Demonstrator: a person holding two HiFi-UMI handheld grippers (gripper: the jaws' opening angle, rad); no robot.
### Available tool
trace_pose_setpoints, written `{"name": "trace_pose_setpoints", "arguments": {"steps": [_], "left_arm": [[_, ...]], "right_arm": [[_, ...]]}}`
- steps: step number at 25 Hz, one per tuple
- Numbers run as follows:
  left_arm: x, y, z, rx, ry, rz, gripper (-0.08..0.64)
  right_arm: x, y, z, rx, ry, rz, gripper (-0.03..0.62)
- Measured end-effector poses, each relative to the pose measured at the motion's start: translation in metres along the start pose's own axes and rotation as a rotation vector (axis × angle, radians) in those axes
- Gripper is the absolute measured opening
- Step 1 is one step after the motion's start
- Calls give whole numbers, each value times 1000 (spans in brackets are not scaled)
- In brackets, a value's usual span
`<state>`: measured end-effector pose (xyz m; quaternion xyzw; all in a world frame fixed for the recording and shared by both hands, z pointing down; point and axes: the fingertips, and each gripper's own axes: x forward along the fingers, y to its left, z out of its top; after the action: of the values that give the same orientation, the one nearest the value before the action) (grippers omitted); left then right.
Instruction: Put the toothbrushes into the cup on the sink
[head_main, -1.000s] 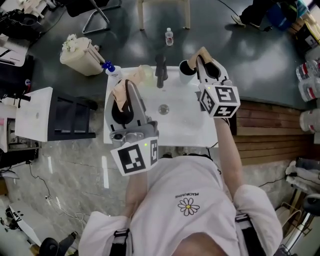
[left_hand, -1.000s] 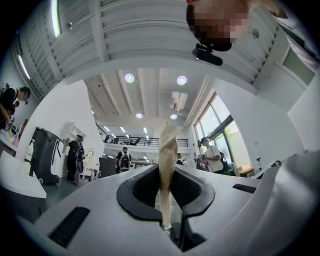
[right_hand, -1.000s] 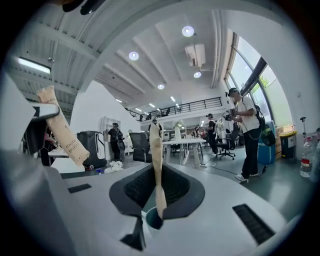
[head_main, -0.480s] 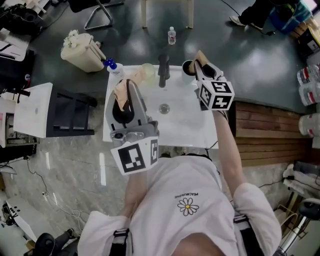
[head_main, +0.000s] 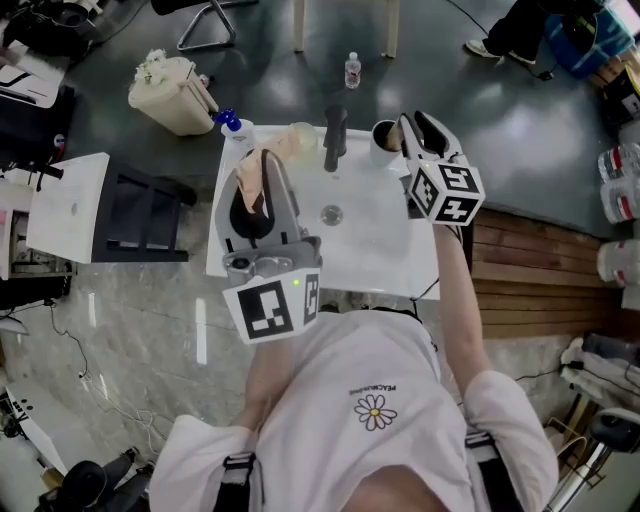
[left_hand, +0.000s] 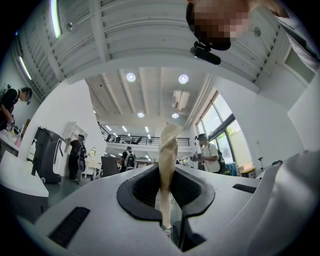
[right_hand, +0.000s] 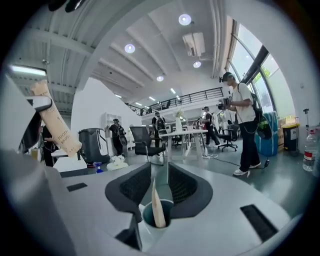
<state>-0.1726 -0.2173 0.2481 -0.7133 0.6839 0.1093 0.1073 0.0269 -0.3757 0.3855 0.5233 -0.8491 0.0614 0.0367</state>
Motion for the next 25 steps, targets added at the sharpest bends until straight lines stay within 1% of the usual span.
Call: {"name": "trace_pose_setpoints", "arguments": {"steps": [3, 7, 9, 11, 13, 15, 17, 19, 25], "left_arm": [[-1, -2, 2, 2, -4, -6, 52], [-1, -4, 4, -2, -6, -12, 52], [-1, -4, 6, -4, -11, -14, 52], [-1, -4, 8, -6, -16, -15, 52], [-1, -5, 9, -7, -20, -15, 52], [-2, -6, 10, -6, -25, -18, 52], [-4, -7, 10, -4, -25, -21, 52], [-6, -7, 10, -3, -23, -21, 52], [-12, -4, 6, 2, -9, -17, 52]], "right_arm": [[-15, 6, 40, -21, -105, -6, 81], [-51, 30, 100, -83, -270, 11, 81], [-72, 45, 121, -110, -337, 24, 78], [-90, 58, 133, -129, -382, 33, 72], [-105, 71, 135, -135, -402, 47, 67], [-115, 81, 130, -137, -398, 62, 55], [-125, 84, 123, -129, -395, 48, 43], [-132, 85, 114, -117, -392, 22, 17], [-140, 91, 95, -85, -355, 7, 12]]}}
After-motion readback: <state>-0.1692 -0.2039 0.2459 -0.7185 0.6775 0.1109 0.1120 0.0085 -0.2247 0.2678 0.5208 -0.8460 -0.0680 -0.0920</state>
